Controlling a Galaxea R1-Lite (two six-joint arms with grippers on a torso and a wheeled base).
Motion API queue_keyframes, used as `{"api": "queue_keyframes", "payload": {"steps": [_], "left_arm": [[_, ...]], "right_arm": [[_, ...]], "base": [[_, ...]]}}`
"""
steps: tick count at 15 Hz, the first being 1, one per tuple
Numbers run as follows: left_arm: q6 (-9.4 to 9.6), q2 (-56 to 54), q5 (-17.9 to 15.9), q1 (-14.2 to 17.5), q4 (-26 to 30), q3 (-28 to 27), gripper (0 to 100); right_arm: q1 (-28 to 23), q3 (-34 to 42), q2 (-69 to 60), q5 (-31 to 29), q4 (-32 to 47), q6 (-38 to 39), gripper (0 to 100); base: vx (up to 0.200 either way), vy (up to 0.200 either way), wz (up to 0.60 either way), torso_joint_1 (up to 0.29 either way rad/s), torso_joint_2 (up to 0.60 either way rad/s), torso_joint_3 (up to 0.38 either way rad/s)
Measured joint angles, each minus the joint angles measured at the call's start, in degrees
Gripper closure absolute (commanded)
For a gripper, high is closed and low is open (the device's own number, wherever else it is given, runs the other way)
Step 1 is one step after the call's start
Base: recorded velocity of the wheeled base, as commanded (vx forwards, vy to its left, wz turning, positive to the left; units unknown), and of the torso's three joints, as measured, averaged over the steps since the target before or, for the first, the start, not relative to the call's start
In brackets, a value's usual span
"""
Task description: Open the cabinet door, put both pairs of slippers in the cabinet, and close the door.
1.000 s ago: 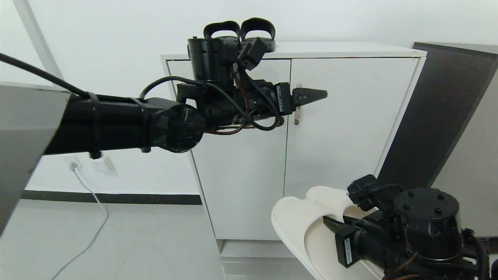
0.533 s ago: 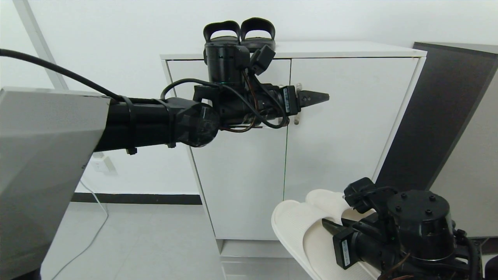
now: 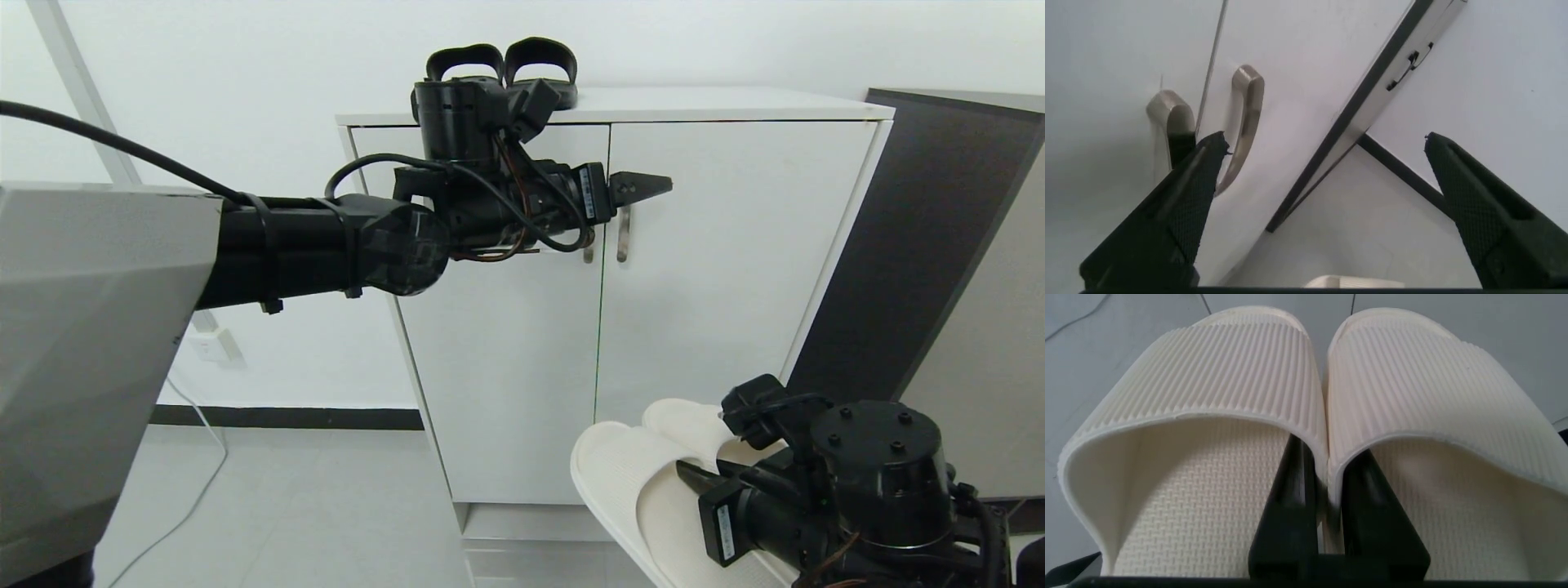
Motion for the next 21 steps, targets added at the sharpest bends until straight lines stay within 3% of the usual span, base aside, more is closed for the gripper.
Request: {"api": "queue_keyframes", "payload": {"steps": [11,16,17,21], "left_arm": [[0.20,3.9,0.1,-0.9,5.3,-7.0,0],[0.16,6.1,0.0,-1.3,5.3,-7.8,0],[0.13,6.6,-0.1,-1.4,5.4,-7.8,100],[0.11,7.1,0.2,-1.2,5.2,-7.9,100]], "right_arm": [[0.0,0.0,0.0,0.0,0.0,-0.1,100],[0.0,0.0,0.0,0.0,0.0,-0.1,100],[0.0,0.0,0.0,0.0,0.0,-0.1,100],[0.0,0.3,0.0,0.0,0.0,-0.1,100]], "base": [[0.000,0.000,0.00,0.000,0.00,0.000],[0.000,0.000,0.00,0.000,0.00,0.000],[0.000,0.000,0.00,0.000,0.00,0.000],[0.000,0.000,0.00,0.000,0.00,0.000]]}}
